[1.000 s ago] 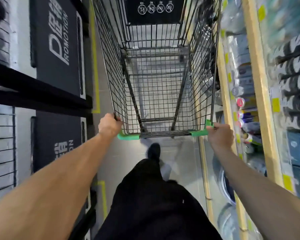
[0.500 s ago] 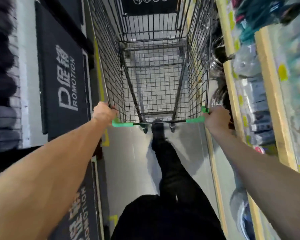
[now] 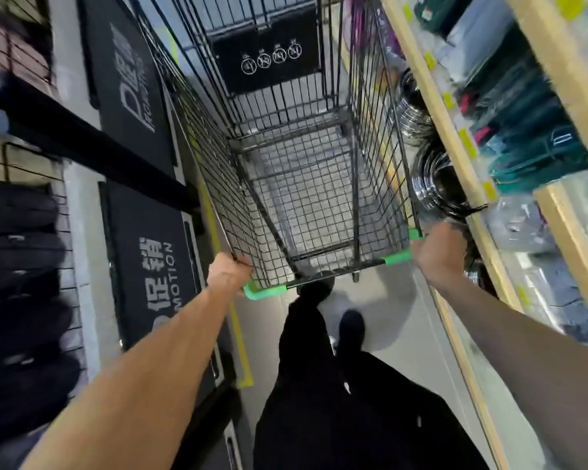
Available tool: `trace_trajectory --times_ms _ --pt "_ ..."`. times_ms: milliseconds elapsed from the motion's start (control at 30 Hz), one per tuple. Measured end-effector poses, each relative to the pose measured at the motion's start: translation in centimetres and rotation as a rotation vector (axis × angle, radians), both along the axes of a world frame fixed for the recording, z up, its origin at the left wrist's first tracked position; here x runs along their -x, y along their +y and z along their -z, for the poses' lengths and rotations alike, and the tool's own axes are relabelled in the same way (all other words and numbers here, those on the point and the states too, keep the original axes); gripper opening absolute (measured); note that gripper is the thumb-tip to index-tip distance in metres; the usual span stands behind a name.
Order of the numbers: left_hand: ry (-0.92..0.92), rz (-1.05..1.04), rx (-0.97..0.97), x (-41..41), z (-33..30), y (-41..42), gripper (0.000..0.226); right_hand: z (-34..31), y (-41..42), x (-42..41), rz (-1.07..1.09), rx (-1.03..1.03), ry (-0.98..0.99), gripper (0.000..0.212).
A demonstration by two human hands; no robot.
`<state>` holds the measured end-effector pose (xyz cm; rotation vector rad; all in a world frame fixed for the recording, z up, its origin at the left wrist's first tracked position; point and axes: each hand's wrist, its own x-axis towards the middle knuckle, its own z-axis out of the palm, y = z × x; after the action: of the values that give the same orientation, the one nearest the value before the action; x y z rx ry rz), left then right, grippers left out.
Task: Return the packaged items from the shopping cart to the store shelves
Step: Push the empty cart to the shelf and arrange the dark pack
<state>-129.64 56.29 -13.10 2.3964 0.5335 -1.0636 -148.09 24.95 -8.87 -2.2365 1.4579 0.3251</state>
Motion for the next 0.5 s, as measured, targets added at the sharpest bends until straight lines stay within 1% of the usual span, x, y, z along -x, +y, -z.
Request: trace_trajectory --times_ms 100,167,233,333,433,500 --pt "-0.019 0.021 0.034 -4.1 0.4 -0.9 0.021 0.0 -1.0 -3.4 0.047 -0.041 -0.033 0.018" --pt "0.003 0.016 0.056 -7.9 0.6 -1.3 0.021 0.5 -1.7 -6.7 0.089 -0.049 -0.06 0.022" --pt "-0.017 0.032 0.056 -11.4 0.5 -2.1 0.02 0.9 -2.3 -9.6 0.089 -0.032 -0.057 0.025" --pt "-0.02 0.022 0.068 -17.7 -0.3 -3.7 0.023 1.0 -3.1 -15.6 0.045 0.016 0.007 0.021" --pt "-0.032 0.03 0.057 -24.0 -0.9 -5.6 0.029 1.4 -4.5 -21.5 0.083 0.013 -0.008 0.019" --pt "-0.067 0.031 0.064 -27.1 -1.2 -6.6 0.026 1.5 -5.3 -24.8 0.071 0.025 -0.015 0.021"
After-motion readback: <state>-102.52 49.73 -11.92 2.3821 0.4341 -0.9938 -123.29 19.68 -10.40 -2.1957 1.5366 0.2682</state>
